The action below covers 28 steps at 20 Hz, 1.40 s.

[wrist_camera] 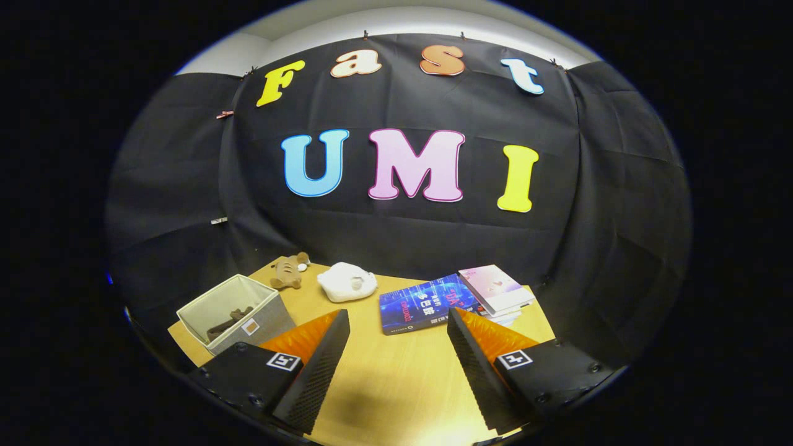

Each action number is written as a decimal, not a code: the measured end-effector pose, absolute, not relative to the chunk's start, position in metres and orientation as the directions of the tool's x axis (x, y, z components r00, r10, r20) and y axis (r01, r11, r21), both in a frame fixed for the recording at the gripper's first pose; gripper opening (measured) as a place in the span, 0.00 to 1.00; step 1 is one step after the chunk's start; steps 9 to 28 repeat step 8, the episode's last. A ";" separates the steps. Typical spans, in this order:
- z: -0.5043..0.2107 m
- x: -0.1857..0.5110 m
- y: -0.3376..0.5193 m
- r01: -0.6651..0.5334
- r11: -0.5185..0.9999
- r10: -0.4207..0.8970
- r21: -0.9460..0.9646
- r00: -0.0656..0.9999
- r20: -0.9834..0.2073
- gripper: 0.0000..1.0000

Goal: Open the storage box then place both shoes into the box .Put the left shoe in first, then the right shoe, with the right side of both shoes facing outward in a uniform manner.

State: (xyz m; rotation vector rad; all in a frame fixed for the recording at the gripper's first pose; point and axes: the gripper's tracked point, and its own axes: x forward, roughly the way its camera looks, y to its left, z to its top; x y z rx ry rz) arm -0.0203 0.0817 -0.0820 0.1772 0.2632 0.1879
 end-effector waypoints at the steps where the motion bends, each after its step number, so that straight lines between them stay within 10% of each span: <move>1: -0.084 -0.021 0.074 -0.152 0.968 0.200 0.202 0.949 -0.244 0.99; 28: -0.087 -0.025 0.034 -0.105 0.972 0.156 0.209 0.957 -0.245 0.99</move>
